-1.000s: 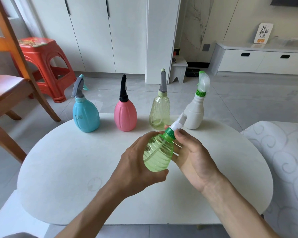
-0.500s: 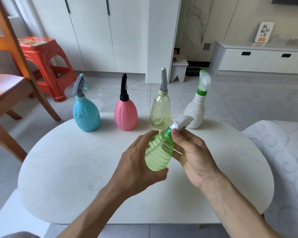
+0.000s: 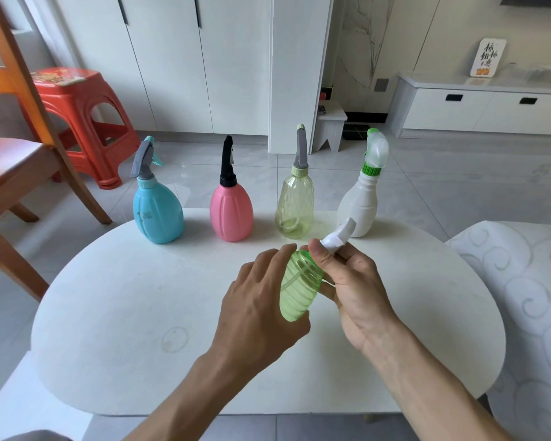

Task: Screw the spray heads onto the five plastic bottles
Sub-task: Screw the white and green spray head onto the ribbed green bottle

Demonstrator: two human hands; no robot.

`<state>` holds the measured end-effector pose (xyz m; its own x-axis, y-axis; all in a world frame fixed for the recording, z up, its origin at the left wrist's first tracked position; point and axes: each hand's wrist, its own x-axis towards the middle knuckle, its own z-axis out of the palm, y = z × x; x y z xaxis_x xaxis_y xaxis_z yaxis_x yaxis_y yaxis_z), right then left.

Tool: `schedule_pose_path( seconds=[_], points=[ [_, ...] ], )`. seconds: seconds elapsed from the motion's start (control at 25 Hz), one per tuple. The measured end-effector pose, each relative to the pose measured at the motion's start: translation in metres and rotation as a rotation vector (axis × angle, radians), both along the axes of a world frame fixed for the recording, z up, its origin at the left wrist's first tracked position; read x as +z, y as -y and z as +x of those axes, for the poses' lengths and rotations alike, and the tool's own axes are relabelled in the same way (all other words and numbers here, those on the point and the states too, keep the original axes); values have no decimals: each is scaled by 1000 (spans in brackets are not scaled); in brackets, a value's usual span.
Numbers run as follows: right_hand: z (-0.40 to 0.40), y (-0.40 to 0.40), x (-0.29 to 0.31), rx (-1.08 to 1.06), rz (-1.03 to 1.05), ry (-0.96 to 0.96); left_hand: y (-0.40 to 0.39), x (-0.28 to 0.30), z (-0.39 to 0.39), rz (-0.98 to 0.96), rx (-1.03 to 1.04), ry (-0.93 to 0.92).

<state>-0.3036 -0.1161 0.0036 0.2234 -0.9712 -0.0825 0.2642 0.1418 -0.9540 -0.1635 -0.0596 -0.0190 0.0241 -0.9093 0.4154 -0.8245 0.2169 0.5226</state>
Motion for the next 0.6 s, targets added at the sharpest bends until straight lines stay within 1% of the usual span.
schedule_pose_path(
  seconds=[0.16,0.32,0.36,0.4,0.44,0.52,0.56,0.6],
  points=[
    [0,4,-1,72,-13,108,5,2,6,-28,18,23],
    [1,6,-7,36,12,191,2,2,-3,-2,84,213],
    [0,7,-8,29,15,194,1,1,-5,13,69,252],
    [-2,9,-8,29,8,194,1,1,-5,26,29,252],
    [-5,12,-7,40,-5,203,2,4,-1,48,-34,180],
    [-12,17,-1,100,-31,265,6,11,14,119,-166,-89],
    [-14,19,2,146,-52,308,8,14,21,145,-198,-199],
    [-16,20,4,190,-78,341,9,17,27,175,-207,-263]
  ],
)
